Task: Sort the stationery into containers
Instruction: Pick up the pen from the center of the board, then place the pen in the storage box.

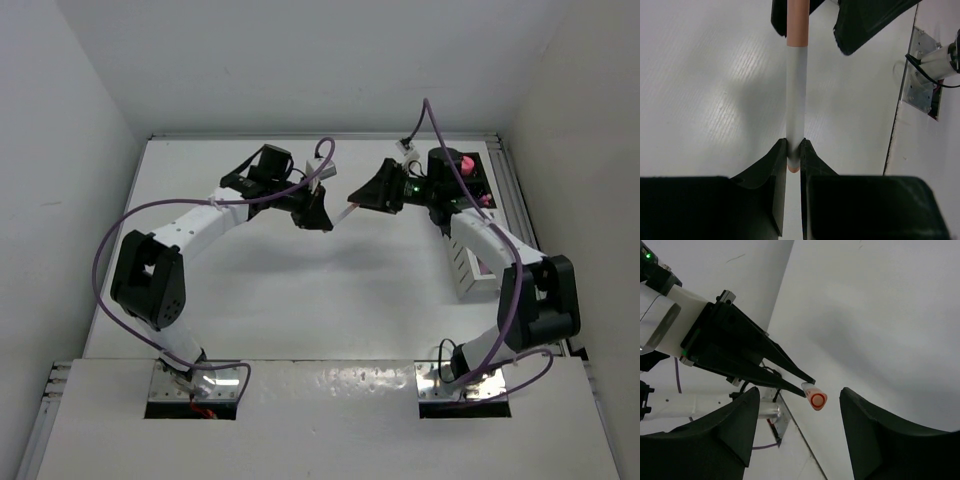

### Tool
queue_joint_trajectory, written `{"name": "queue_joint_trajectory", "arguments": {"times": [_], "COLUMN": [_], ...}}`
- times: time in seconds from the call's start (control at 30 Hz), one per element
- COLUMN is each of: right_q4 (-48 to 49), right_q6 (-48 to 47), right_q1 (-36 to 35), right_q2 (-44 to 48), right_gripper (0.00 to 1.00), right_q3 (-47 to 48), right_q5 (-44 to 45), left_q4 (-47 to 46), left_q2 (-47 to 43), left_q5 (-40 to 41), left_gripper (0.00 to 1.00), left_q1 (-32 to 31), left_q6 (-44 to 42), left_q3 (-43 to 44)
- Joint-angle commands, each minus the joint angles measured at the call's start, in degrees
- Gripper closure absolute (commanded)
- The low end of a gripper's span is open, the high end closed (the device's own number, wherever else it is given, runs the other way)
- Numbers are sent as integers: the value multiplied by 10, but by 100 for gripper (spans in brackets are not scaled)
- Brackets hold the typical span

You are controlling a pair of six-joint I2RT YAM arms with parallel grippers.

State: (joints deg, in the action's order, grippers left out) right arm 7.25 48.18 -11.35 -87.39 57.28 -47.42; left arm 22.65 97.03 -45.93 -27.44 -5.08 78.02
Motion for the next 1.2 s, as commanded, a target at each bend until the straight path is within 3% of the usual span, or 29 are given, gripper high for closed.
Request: {"name": "queue_joint_trajectory", "arguments": {"times": [0.0,0.1,0.13,0.2,0.23,0.3,0.33,0.37,0.4,0.43,0.47,0.53,0.63,0.9,1.17], "right_q4": [18,13,11,-1,-8,-13,-24,-30,-42,-48,-54,-71,-156,-238,-207], "right_q6": [-5,-11,-12,-22,-29,-36,-48,-55,-61,-72,-77,-110,-208,-381,-441], "right_q1": [-12,-17,-17,-17,-17,-17,-17,-14,-6,2,11,53,111,310,351], "right_q2": [-7,-11,-12,-11,-11,-8,-4,-1,4,7,16,28,53,57,-6], "right_gripper": [37,55,66,76,86,95,100,100,100,100,100,100,100,100,100], "right_q3": [27,29,32,37,38,41,42,46,47,49,49,55,90,164,181], "right_q5": [-9,-4,0,9,11,15,16,18,19,19,24,31,96,206,251], "left_q4": [-11,-9,-11,-11,-10,-8,-6,-6,-4,0,0,1,-12,15,44], "left_q2": [-22,-23,-24,-27,-29,-29,-30,-31,-33,-37,-39,-44,-48,-41,-35], "left_q5": [-21,-21,-20,-22,-20,-16,-11,4,14,26,46,66,172,213,254], "left_gripper": [100,100,100,100,100,98,70,54,26,8,0,0,0,0,0], "left_q1": [-7,-10,-10,-12,-12,-13,-11,-9,-7,1,9,24,70,135,159], "left_q6": [4,3,2,-3,-3,-4,-1,8,11,16,20,30,123,78,60], "left_q3": [17,17,17,15,14,13,14,14,15,16,16,13,4,14,19]}}
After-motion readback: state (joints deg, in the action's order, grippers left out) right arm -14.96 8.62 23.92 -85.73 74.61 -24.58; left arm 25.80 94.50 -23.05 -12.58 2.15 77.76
